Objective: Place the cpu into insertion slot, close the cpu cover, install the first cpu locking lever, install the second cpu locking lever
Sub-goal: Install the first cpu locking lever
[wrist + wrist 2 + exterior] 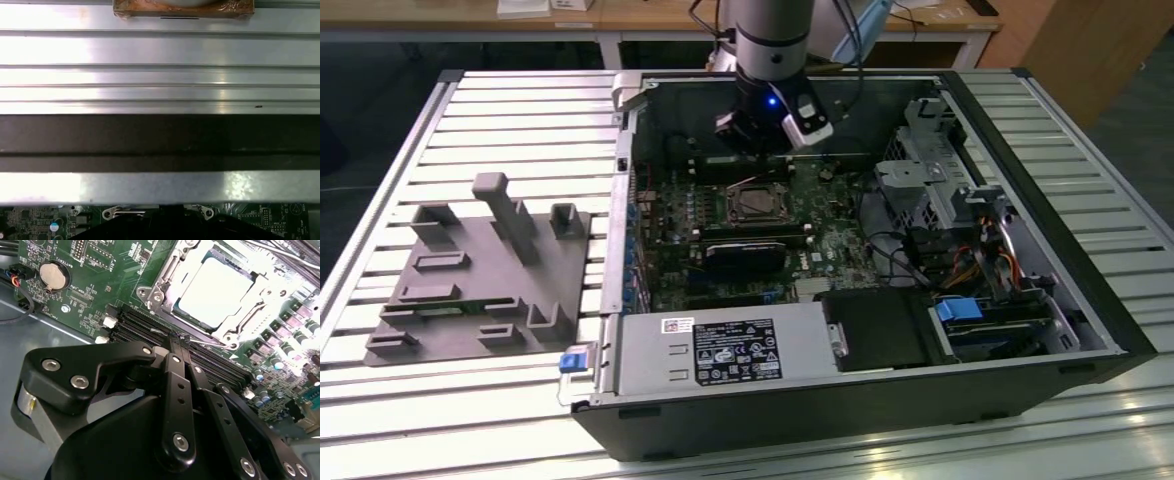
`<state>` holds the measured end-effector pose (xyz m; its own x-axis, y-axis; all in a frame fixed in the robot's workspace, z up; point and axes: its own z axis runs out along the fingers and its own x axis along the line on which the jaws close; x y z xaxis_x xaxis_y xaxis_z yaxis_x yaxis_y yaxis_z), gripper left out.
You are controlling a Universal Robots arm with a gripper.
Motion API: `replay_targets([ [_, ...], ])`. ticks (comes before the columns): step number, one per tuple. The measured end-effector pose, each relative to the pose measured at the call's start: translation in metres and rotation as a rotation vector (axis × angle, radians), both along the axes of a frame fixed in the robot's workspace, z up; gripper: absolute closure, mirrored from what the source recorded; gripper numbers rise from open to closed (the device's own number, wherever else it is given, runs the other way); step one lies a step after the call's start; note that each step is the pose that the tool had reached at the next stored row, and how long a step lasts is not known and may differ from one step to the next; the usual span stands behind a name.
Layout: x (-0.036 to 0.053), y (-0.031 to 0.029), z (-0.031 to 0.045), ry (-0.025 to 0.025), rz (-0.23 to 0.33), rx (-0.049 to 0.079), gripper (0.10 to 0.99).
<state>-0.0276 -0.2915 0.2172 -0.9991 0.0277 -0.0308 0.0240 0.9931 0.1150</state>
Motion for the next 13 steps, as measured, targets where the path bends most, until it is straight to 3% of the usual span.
replay_targets([
  [13,0.0055,0.0006,-0.0094,0.0001,0.0,0.0,0.973],
])
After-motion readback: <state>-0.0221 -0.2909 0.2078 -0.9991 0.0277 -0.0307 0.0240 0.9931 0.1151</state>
